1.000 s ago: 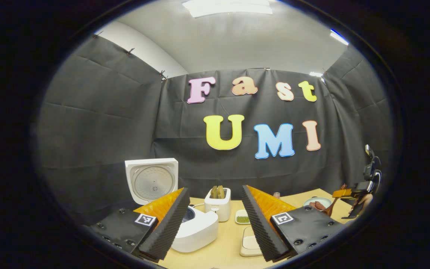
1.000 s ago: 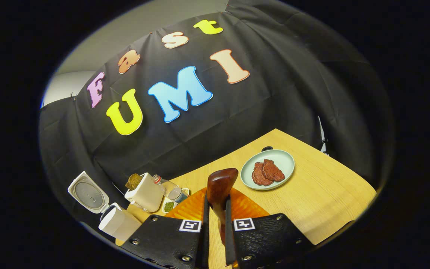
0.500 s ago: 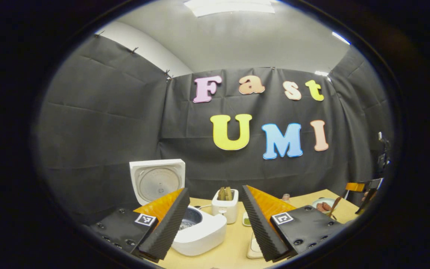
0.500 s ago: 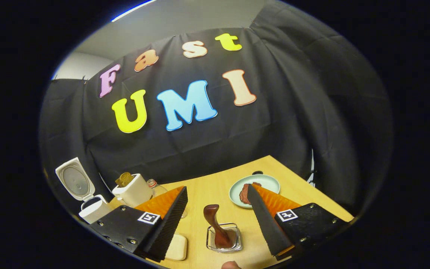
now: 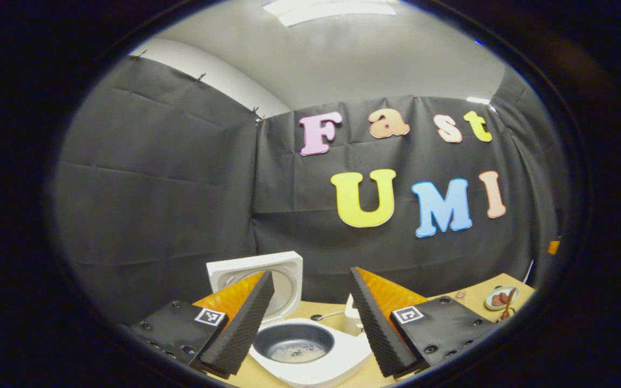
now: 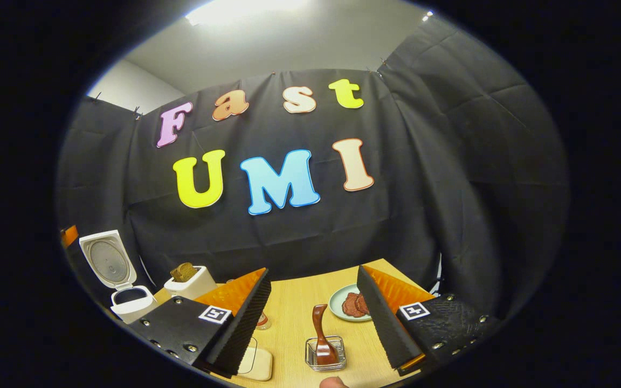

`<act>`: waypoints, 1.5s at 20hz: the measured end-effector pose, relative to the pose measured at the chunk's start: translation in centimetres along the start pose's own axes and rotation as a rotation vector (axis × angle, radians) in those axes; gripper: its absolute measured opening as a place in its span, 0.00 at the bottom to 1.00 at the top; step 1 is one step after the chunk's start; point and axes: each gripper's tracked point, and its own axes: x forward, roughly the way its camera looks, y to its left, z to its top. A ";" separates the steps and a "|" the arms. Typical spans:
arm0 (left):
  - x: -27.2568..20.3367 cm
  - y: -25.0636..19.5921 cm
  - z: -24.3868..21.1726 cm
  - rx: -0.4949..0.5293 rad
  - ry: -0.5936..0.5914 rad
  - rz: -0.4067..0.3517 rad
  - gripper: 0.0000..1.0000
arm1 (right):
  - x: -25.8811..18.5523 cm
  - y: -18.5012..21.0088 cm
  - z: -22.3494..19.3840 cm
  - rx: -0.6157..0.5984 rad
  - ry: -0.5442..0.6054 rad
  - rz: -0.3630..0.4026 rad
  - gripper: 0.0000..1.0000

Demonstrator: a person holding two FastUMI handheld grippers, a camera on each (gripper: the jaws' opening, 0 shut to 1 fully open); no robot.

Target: Close the left gripper, press the button to open the rice cooker; take a wooden spoon from the chopstick holder with the right hand, scoop a spoonful of rice and pour it into the rice cooker, then put the wooden spoon back into the chopstick holder.

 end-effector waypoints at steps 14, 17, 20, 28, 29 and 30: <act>14.8 8.4 0.1 0.011 0.031 0.109 0.97 | -4.6 0.6 -1.2 -0.025 -0.016 -0.138 0.98; 17.7 10.3 -1.3 0.001 0.067 0.147 0.97 | -5.3 0.2 -1.4 -0.052 -0.010 -0.154 0.98; 20.6 12.3 -2.7 0.002 0.107 0.201 0.97 | -5.7 -0.1 -1.8 -0.068 0.006 -0.159 0.98; 25.0 13.0 -6.7 0.033 0.242 0.244 0.97 | -5.8 -1.3 -2.6 -0.065 0.030 -0.165 0.98; 25.1 13.0 -7.7 0.027 0.275 0.252 0.97 | -5.7 -1.4 -2.5 -0.069 0.030 -0.162 0.98; 25.2 12.9 -7.4 0.026 0.244 0.253 0.96 | -5.7 -1.3 -2.5 -0.073 0.030 -0.157 0.98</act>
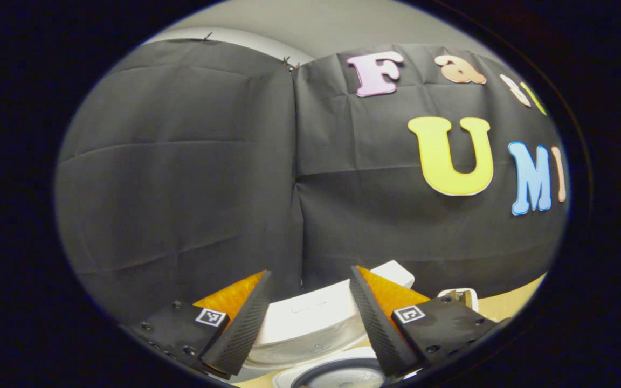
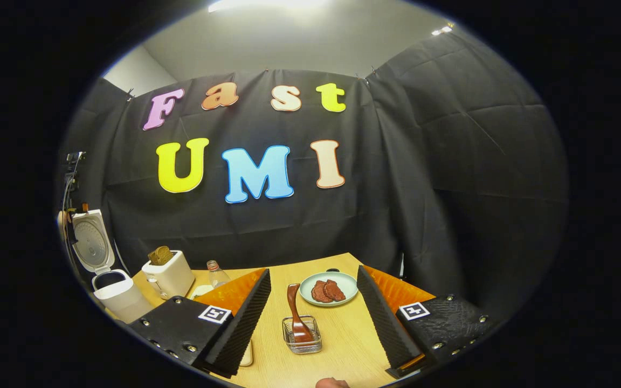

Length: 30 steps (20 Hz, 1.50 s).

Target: Close the left gripper, press the button to open the rice cooker; take a wooden spoon from the chopstick holder with the right hand, scoop a spoonful of rice and pour it into the rice cooker, then put the wooden spoon back into the chopstick holder.

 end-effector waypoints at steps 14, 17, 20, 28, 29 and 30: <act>-5.6 -3.2 -1.8 -0.015 0.072 -0.035 0.96 | 1.2 -2.5 0.6 -0.009 -0.006 0.046 0.98; -7.7 -4.4 -2.6 -0.022 0.076 -0.045 0.96 | 1.6 -3.1 0.5 -0.005 0.001 0.064 0.98; -9.8 -5.7 -3.9 -0.035 0.095 -0.054 0.96 | 2.2 -4.0 0.3 -0.005 0.007 0.076 1.00; -13.8 -8.6 -8.0 -0.001 0.134 -0.051 0.96 | 3.4 -5.4 0.0 -0.027 0.024 0.121 0.98; -14.3 -9.0 -8.6 -0.009 0.144 -0.053 0.96 | 3.6 -5.7 -0.1 -0.031 0.029 0.122 0.98; -14.9 -9.4 -9.4 -0.016 0.153 -0.055 0.96 | 3.8 -5.9 -0.3 -0.030 0.031 0.127 0.98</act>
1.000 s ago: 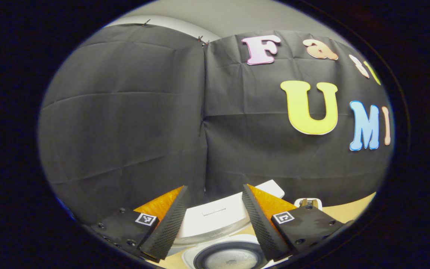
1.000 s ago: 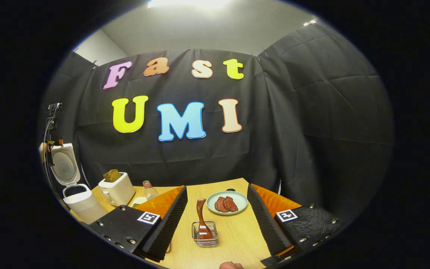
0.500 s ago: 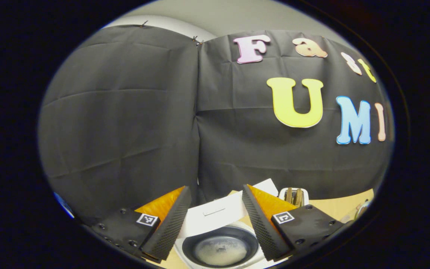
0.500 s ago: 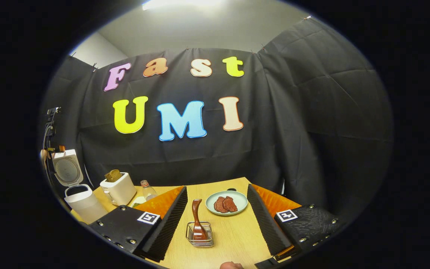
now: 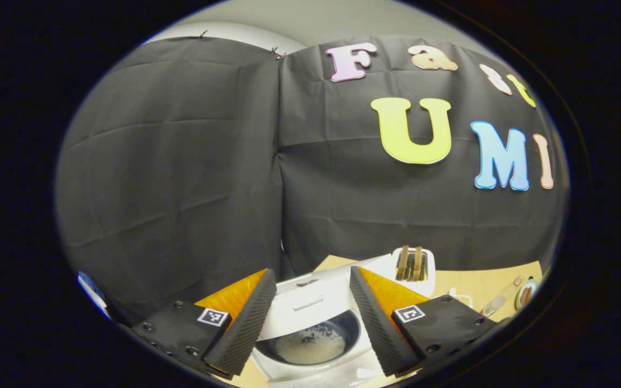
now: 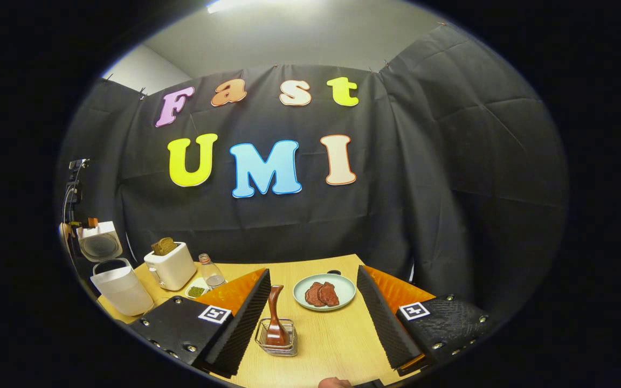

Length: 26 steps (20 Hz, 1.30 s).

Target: Close the left gripper, press the button to open the rice cooker; take a wooden spoon from the chopstick holder with the right hand, scoop a spoonful of rice and pour it into the rice cooker, then put the wooden spoon back into the chopstick holder.

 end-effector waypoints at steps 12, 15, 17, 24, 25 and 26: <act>-2.1 -3.3 -8.9 -0.001 0.128 -0.005 0.96 | 0.4 -1.6 -1.2 -0.008 0.032 0.018 0.98; -2.1 -3.9 -10.9 0.003 0.161 -0.005 0.96 | 0.4 -1.9 -1.5 -0.007 0.040 0.014 0.98; -2.3 -4.1 -12.0 0.012 0.175 -0.003 0.96 | 0.4 -1.8 -1.6 -0.009 0.043 0.015 0.98; -2.8 -4.5 -14.7 0.025 0.225 -0.001 0.97 | 0.9 -0.8 -2.0 -0.019 0.054 0.034 0.98; -2.7 -4.2 -14.7 0.012 0.218 -0.002 0.96 | 1.0 -0.6 -2.0 -0.024 0.052 0.037 0.98; -2.6 -4.3 -14.8 -0.019 0.235 -0.002 0.97 | 1.0 -0.5 -2.0 -0.028 0.052 0.040 0.98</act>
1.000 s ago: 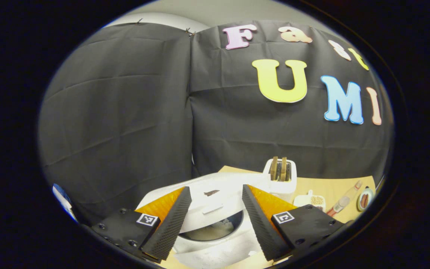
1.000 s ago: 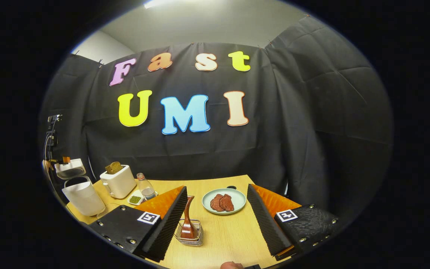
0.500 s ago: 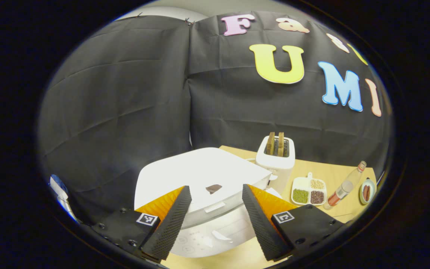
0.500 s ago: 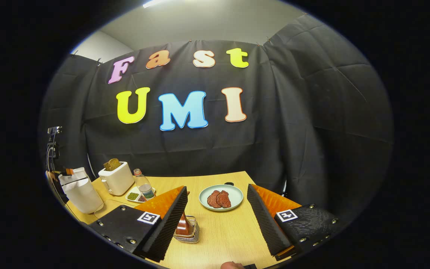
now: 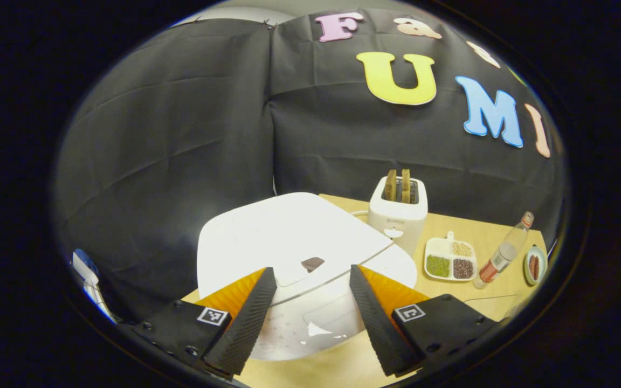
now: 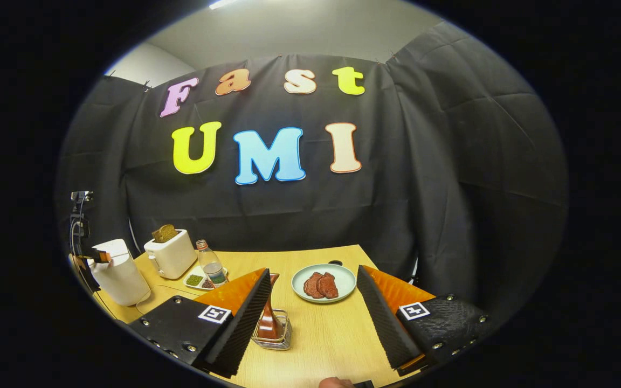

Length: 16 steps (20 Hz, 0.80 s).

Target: Close the left gripper, press the button to open the rice cooker; take a wooden spoon from the chopstick holder with the right hand, scoop a spoonful of rice and pour it into the rice cooker, then put the wooden spoon back into the chopstick holder.

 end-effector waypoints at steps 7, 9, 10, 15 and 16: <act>-0.2 -0.2 0.1 -0.034 0.002 -0.046 0.96 | 0.3 2.0 0.2 0.000 -0.005 0.034 0.98; -0.7 0.0 0.5 -0.056 -0.019 -0.071 0.96 | 0.2 3.0 1.1 0.007 -0.026 0.050 0.98; -1.1 0.0 0.7 -0.069 -0.035 -0.078 0.96 | 0.1 3.5 1.7 0.011 -0.036 0.060 0.98; -7.1 0.2 5.4 -0.018 -0.243 -0.136 0.96 | -1.0 6.3 4.7 0.022 -0.097 0.103 0.98; -8.6 0.0 6.3 -0.008 -0.281 -0.154 0.95 | -1.3 6.8 5.3 0.030 -0.108 0.107 0.98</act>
